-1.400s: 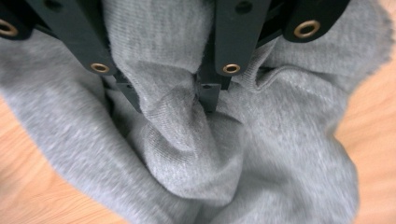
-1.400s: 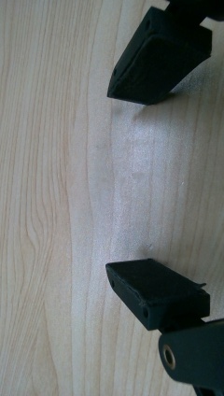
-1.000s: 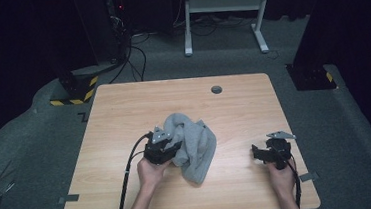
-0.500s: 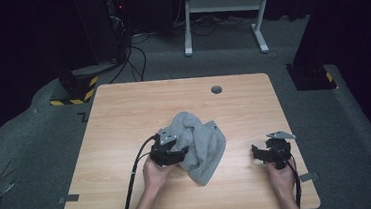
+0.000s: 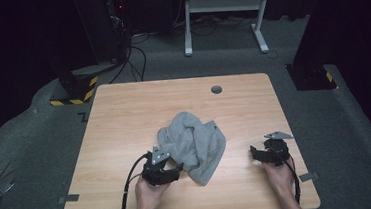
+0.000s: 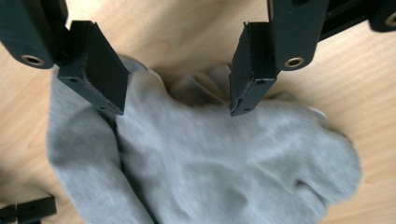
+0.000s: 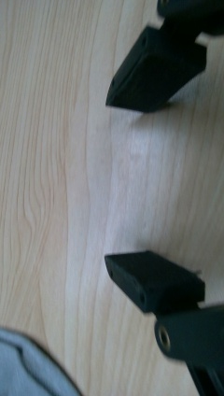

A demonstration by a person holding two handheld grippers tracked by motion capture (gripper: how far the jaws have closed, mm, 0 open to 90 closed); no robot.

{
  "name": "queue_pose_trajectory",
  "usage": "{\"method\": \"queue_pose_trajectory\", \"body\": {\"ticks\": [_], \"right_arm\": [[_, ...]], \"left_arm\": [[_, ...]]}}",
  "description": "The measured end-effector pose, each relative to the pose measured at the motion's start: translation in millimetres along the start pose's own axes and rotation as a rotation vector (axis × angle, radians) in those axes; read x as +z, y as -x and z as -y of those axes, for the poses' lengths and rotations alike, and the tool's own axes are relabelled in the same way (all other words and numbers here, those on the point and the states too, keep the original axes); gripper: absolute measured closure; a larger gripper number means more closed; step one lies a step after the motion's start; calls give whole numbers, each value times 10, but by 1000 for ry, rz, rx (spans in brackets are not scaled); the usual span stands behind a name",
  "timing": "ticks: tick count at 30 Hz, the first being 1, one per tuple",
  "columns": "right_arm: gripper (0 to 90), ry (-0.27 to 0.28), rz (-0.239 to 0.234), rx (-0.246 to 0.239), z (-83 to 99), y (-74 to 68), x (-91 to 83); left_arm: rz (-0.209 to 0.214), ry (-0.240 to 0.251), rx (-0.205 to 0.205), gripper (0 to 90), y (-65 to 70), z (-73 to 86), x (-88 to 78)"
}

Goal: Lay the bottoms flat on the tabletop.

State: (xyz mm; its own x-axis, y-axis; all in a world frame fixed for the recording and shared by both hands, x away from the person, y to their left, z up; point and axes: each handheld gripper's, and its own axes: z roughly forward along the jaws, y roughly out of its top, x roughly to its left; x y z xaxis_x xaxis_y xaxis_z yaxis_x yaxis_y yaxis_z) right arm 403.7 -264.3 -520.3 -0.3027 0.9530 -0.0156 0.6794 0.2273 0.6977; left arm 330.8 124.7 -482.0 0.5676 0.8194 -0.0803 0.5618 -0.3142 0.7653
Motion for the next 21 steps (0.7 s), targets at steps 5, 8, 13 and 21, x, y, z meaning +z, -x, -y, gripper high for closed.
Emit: {"method": "queue_pose_trajectory", "body": {"ticks": [5,8,13,21], "right_arm": [[394,50,-104,-109,-38,-274,-48],[418,68,-221,-171,-102,-492,-59],[429,57,-326,-280,-191,-805,25],[660,11,-441,-353,-297,-1109,219]], "left_arm": [[27,-25,-9,432,67,31,112],[23,-38,-17,466,75,12,220],[10,-40,-23,572,81,-20,345],[27,-38,-11,791,32,-25,333]]}}
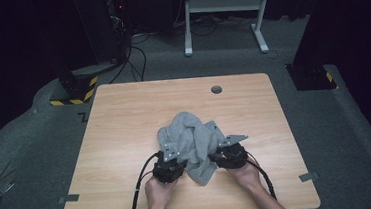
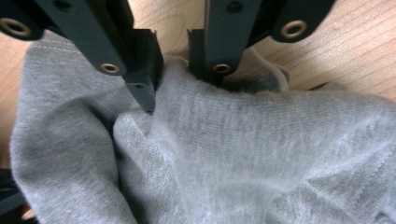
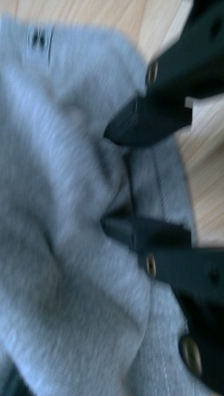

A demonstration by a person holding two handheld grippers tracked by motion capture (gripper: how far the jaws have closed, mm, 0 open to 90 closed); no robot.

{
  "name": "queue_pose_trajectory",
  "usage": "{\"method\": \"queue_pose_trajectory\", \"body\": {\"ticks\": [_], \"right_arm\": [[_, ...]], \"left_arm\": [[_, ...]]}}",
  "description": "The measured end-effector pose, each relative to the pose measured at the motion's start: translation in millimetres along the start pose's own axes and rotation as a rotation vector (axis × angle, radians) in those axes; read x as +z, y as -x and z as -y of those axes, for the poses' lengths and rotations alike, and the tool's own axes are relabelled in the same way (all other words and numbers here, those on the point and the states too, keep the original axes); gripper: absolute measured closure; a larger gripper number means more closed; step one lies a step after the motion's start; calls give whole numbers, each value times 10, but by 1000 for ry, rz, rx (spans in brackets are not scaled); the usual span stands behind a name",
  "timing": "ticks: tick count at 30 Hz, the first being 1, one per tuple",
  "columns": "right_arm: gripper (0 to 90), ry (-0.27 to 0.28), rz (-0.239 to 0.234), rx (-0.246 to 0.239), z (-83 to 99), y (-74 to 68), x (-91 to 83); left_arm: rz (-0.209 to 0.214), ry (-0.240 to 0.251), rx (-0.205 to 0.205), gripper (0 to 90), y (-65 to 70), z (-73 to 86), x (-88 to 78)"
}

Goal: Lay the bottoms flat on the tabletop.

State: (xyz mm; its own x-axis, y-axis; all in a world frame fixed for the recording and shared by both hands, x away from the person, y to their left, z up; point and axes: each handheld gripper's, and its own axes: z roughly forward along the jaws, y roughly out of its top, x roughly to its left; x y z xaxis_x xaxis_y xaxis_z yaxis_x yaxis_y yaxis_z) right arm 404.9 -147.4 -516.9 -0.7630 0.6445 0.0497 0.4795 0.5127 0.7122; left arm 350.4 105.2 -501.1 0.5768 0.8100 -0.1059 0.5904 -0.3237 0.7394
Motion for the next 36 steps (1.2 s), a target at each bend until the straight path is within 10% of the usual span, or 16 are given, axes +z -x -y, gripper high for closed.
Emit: {"method": "queue_pose_trajectory", "body": {"ticks": [5,21,25,31,36], "right_arm": [[858,33,-34,-10,-46,13,-59],[869,165,150,76,-93,351,-661],[739,75,147,124,-26,436,-507],[525,78,109,117,52,378,-556],[514,64,68,105,104,331,-523]], "left_arm": [[-1,17,6,810,-47,-24,-82],[-136,108,-50,821,-531,-169,-580],[-140,41,-38,755,-514,-109,-477],[-101,35,-59,500,-415,15,-440],[-75,1,-61,585,-403,109,-365]]}}
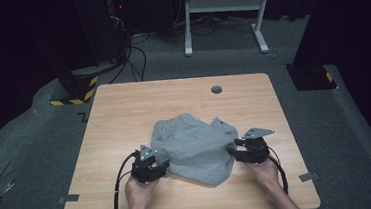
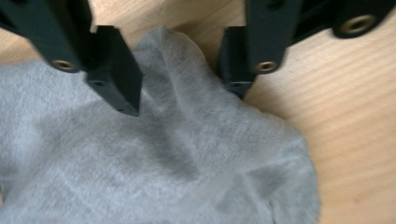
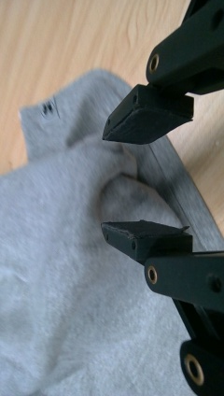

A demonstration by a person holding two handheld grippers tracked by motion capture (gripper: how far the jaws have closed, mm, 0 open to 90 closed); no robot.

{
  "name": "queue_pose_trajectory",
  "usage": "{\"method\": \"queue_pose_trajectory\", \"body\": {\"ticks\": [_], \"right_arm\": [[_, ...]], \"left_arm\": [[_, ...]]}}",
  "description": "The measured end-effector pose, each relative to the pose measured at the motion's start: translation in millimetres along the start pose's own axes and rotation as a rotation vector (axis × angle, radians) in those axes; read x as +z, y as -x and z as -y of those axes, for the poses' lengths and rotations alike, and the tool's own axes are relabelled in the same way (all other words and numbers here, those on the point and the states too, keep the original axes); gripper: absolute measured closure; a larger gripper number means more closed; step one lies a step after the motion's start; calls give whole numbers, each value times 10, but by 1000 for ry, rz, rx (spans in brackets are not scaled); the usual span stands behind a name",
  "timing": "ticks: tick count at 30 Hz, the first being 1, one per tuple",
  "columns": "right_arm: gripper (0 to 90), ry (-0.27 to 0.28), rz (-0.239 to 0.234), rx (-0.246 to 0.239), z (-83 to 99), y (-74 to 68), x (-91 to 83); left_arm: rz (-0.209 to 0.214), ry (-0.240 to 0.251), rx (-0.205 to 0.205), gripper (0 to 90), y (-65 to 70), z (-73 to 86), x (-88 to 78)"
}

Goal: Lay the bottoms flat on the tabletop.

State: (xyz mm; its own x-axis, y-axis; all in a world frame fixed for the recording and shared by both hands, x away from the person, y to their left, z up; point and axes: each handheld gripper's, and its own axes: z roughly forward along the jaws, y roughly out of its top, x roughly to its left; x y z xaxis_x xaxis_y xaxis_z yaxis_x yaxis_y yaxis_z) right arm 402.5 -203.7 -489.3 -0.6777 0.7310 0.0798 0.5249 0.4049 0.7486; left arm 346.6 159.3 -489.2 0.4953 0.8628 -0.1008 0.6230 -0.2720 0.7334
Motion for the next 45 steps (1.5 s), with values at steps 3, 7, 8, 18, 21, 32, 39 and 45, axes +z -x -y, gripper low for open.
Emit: {"method": "queue_pose_trajectory", "body": {"ticks": [3,7,8,18,21,32,39,45], "right_arm": [[761,-24,-7,-35,7,-39,90],[865,30,-4,-35,-55,-12,30],[867,53,2,-29,-79,7,-16],[630,10,15,-6,-175,-9,87],[578,15,18,5,-94,13,57],[561,-41,65,7,54,111,102],[585,-83,102,-22,42,55,343],[853,-114,72,-114,39,-27,309]], "left_arm": [[13,-6,23,775,16,-28,31],[-56,48,43,830,-95,-190,-110],[-70,63,34,832,-135,-228,-143],[-154,14,48,557,-147,-225,29],[-156,16,48,493,-105,-105,-38],[-52,2,99,458,237,87,-69],[-31,-57,94,428,385,-17,378],[-49,-89,105,718,332,-81,449]]}}
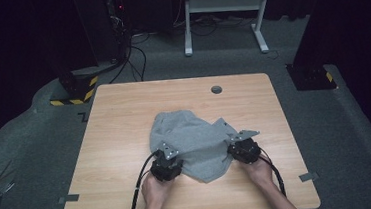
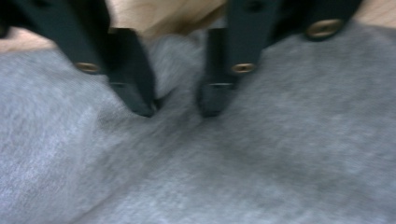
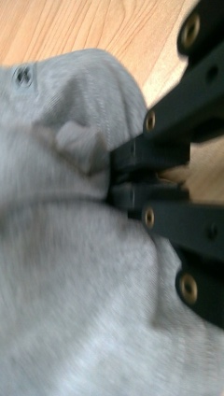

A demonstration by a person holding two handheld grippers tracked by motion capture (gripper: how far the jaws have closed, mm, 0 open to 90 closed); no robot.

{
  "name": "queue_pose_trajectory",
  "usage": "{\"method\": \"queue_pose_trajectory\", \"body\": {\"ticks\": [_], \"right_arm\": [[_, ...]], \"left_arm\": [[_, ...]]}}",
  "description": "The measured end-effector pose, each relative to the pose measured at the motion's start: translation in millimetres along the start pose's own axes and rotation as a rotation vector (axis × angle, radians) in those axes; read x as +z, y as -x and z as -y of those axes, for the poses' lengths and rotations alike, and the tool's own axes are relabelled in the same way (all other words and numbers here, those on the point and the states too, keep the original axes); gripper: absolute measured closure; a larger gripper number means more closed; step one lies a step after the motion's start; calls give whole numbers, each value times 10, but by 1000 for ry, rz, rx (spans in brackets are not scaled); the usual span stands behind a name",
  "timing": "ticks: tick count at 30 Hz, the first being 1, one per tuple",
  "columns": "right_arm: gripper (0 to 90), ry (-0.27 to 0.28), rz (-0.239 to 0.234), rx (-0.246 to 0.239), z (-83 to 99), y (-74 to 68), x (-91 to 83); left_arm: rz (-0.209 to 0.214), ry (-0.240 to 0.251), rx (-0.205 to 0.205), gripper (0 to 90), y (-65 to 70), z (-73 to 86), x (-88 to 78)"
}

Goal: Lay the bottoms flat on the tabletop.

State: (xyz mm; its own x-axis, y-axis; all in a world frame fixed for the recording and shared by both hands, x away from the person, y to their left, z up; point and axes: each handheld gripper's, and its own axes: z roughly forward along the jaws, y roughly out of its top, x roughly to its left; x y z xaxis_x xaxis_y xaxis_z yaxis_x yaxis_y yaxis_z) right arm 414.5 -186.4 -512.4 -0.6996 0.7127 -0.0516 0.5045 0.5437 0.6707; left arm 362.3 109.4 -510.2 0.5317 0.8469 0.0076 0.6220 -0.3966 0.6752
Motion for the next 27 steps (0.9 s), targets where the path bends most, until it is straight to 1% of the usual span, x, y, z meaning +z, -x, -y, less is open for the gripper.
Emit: {"method": "queue_pose_trajectory", "body": {"ticks": [1,2,4,6,7,8,10,12,13,14,15,16,17,19,20,22,23,24,25,26,27], "right_arm": [[859,-6,2,-13,2,-20,-12],[862,-6,-1,-19,10,-32,-26],[864,0,-13,-16,40,-50,-70],[864,18,-23,-18,80,-70,-154],[864,27,-28,-21,101,-78,-209],[864,34,-33,-20,124,-88,-269],[864,53,-38,-22,164,-101,-378],[862,73,-66,-14,191,-109,-448],[857,75,-82,-13,196,-122,-458],[848,76,-95,-16,193,-142,-452],[805,78,-98,-22,183,-162,-439],[732,89,-88,-22,160,-183,-424],[681,99,-84,-14,140,-192,-418],[581,143,-100,5,72,-199,-408],[546,162,-112,2,30,-207,-407],[495,178,-127,-10,-67,-251,-386],[495,177,-131,-17,-98,-267,-367],[512,173,-131,-26,-133,-286,-335],[602,164,-133,-30,-167,-303,-300],[710,152,-132,-44,-194,-315,-269],[787,144,-127,-50,-224,-326,-244]], "left_arm": [[-3,-2,4,777,-13,-4,-7],[-8,-4,11,812,-25,-8,-19],[-16,5,17,838,-55,-16,-69],[-22,42,0,845,-108,-27,-183],[-25,69,-12,846,-145,-36,-260],[-35,99,-20,847,-192,-53,-365],[-53,136,-25,851,-254,-84,-500],[-62,168,-34,851,-310,-126,-599],[-61,173,-38,850,-326,-148,-612],[-59,167,-33,847,-329,-167,-600],[-58,155,-23,841,-315,-180,-551],[-56,143,-11,835,-303,-183,-511],[-54,125,-1,829,-283,-178,-452],[-35,103,4,816,-253,-155,-340],[-28,97,4,813,-245,-140,-298],[-16,90,-1,814,-234,-116,-243],[-15,87,0,819,-233,-111,-229],[-13,86,4,830,-235,-112,-226],[-14,91,7,844,-238,-115,-235],[-16,104,12,857,-246,-123,-265],[-16,118,11,866,-255,-134,-299]]}}
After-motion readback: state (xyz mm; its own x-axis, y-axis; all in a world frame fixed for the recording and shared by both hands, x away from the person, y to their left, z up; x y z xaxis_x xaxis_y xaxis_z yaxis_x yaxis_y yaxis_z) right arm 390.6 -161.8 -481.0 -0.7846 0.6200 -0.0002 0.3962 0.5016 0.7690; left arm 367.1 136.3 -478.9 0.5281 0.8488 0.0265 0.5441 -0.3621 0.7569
